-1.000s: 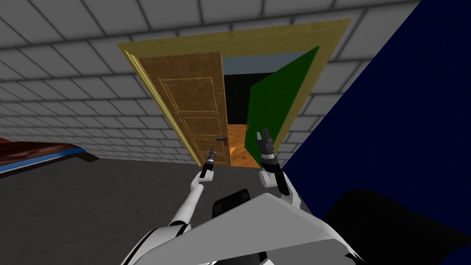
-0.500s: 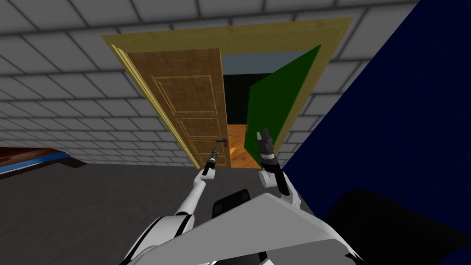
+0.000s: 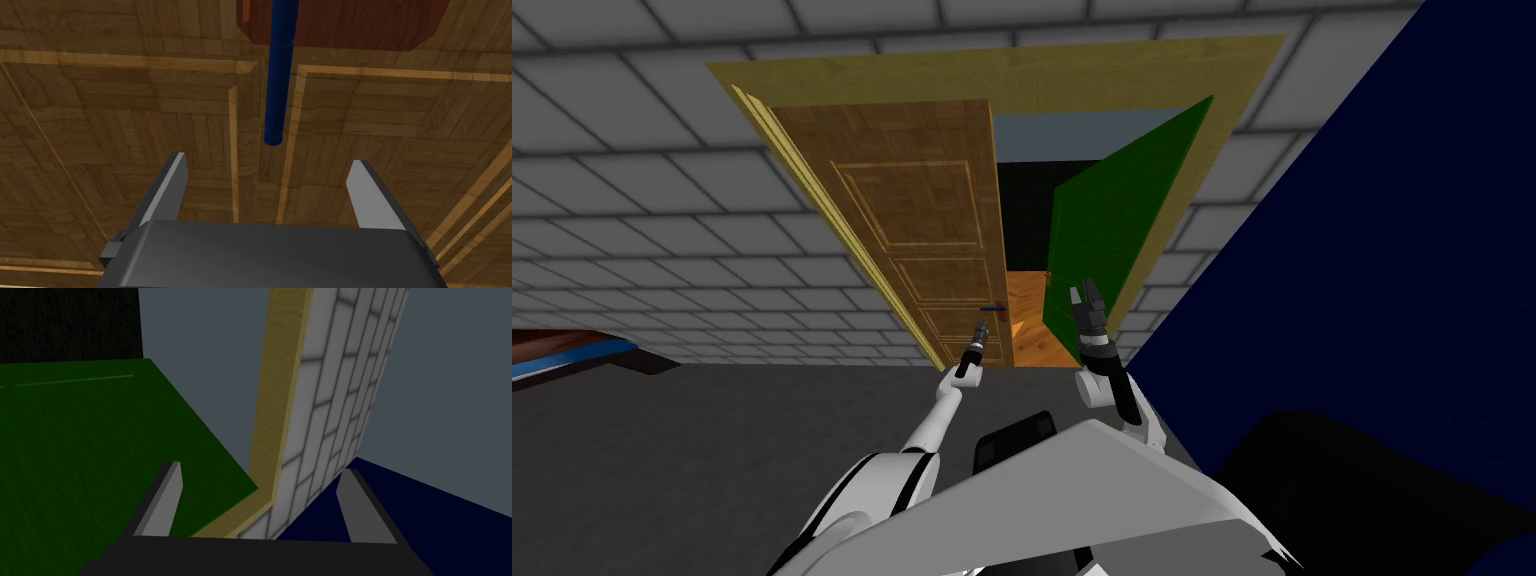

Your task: Push the door open

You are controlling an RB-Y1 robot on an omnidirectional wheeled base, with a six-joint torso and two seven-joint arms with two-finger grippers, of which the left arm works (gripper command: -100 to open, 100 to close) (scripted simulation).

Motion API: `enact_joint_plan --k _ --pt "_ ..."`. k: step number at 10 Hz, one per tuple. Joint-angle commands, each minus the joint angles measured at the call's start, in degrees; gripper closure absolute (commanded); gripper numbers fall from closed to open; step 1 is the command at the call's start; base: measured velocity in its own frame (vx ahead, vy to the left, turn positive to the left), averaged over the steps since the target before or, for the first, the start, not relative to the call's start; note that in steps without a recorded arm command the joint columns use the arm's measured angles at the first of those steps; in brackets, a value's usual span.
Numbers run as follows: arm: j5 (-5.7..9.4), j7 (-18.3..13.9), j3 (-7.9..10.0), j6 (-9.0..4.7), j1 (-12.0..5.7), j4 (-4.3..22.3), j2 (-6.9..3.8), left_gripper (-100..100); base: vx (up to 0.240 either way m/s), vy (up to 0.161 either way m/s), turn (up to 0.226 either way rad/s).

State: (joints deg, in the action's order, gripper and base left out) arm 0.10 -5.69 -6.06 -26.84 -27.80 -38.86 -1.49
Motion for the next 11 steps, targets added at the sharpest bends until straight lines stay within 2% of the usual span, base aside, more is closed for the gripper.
enact_joint_plan --k 1,3,4,5,8,11 --pt "0.04 -0.17 -0.15 -0.32 -1.27 2.2 0.35 -100 0.061 0.029 -0.035" --pt "0.07 -0.35 -0.28 -0.42 -2.29 3.82 0.65 -100 0.056 0.027 -0.034" --pt "0.05 -0.28 -0.23 -0.29 -1.92 3.18 0.58 -100 0.02 0.01 -0.006" --pt "0.12 -0.21 -0.06 -0.32 -2.04 3.38 -0.36 -100 0.114 -0.028 -0.03" --pt "0.23 -0.1 0.27 -0.31 -2.12 3.54 -1.03 -100 0.193 -0.061 -0.022" --pt "0.34 0.02 0.6 -0.29 -2.2 3.7 -0.6 -100 0.202 -0.044 -0.023"
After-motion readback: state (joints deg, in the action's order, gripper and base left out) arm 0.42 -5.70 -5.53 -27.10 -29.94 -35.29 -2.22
